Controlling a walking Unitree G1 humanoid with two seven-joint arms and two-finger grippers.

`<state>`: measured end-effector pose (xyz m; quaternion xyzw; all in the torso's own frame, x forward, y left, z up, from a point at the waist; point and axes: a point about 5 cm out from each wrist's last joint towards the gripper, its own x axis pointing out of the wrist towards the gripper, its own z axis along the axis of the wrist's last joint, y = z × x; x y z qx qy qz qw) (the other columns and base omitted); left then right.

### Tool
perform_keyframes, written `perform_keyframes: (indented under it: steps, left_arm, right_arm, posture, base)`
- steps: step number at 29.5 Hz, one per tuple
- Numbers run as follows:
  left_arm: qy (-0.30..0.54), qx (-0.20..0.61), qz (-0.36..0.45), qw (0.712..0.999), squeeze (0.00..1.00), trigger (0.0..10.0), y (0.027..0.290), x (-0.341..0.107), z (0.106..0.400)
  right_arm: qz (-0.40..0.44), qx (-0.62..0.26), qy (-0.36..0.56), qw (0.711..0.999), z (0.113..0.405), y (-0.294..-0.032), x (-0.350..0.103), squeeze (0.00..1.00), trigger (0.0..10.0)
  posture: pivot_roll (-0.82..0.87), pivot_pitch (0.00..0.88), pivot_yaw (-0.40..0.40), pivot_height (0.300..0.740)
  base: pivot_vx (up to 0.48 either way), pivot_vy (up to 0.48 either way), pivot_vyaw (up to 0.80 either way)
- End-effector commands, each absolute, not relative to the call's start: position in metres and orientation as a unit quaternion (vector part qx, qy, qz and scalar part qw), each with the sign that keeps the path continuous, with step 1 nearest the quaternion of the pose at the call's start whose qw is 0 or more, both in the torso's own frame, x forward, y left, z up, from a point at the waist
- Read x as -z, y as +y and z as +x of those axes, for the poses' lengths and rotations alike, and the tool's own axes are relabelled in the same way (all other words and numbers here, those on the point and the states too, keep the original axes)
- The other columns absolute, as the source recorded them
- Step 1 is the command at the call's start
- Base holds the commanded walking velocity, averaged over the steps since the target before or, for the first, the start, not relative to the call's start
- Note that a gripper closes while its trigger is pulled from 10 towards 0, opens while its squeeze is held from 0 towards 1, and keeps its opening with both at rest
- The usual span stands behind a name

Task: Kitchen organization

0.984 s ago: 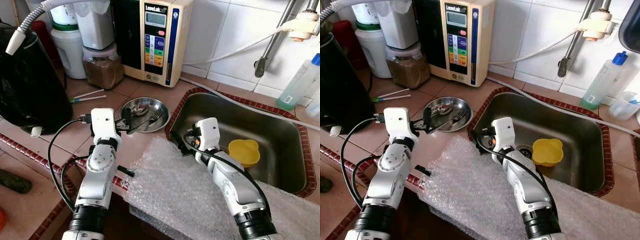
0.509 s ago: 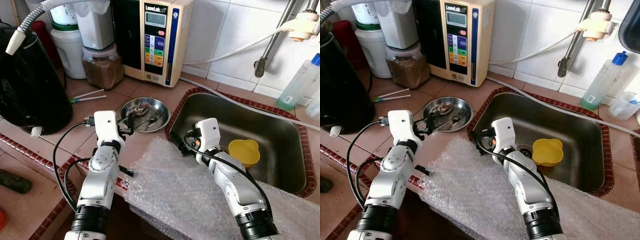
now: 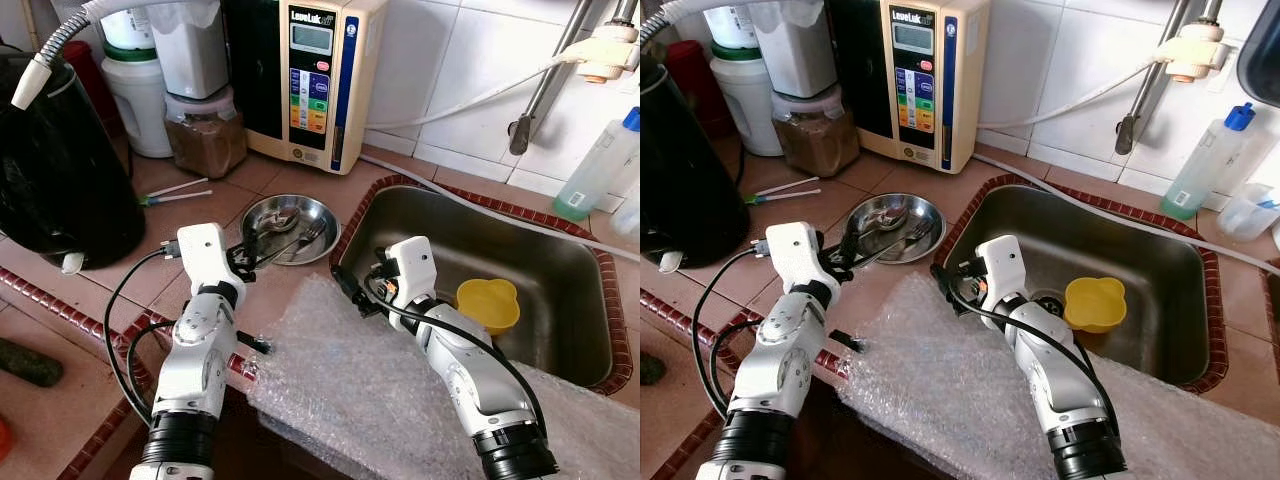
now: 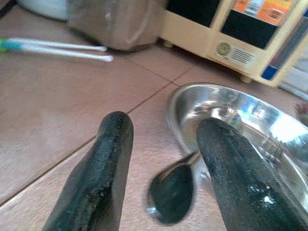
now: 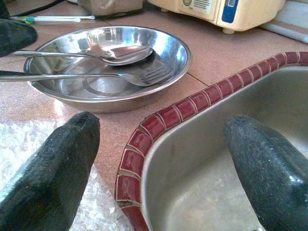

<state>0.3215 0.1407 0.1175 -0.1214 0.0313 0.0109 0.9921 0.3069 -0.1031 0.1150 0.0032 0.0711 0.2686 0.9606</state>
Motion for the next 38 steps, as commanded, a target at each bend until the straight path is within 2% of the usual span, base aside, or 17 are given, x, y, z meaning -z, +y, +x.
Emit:
perform_keyframes:
  steps: [1, 20, 24, 38]
  left_arm:
    - [0.031, -0.017, -0.144, 0.989, 0.00, 0.0, 0.142, -0.120, 0.322]
    - [0.030, -0.015, -0.227, 0.973, 0.00, 0.0, 0.146, -0.132, 0.323]
    - [0.028, -0.023, -0.264, 0.964, 0.00, 0.0, 0.148, -0.140, 0.324]
    - [0.005, -0.012, -0.305, 0.952, 0.00, 0.0, 0.149, -0.155, 0.323]
  right_arm:
    - [-0.002, -0.267, 0.061, 0.962, 0.307, -0.105, -0.119, 1.00, 10.0]
    - [-0.005, -0.264, 0.061, 0.962, 0.311, -0.106, -0.119, 1.00, 10.0]
    - [-0.005, -0.262, 0.062, 0.963, 0.311, -0.107, -0.119, 1.00, 10.0]
    - [-0.007, -0.259, 0.063, 0.964, 0.314, -0.109, -0.119, 1.00, 10.0]
  posture:
    - [0.00, 0.000, -0.045, 0.740]
    - [0.01, 0.000, -0.043, 0.740]
    - [0.02, 0.000, -0.045, 0.740]
    - [0.02, 0.000, -0.048, 0.740]
  base:
    - [0.000, 0.000, 0.00]
    - [0.000, 0.000, 0.00]
    - [0.000, 0.000, 0.00]
    - [0.000, 0.000, 0.00]
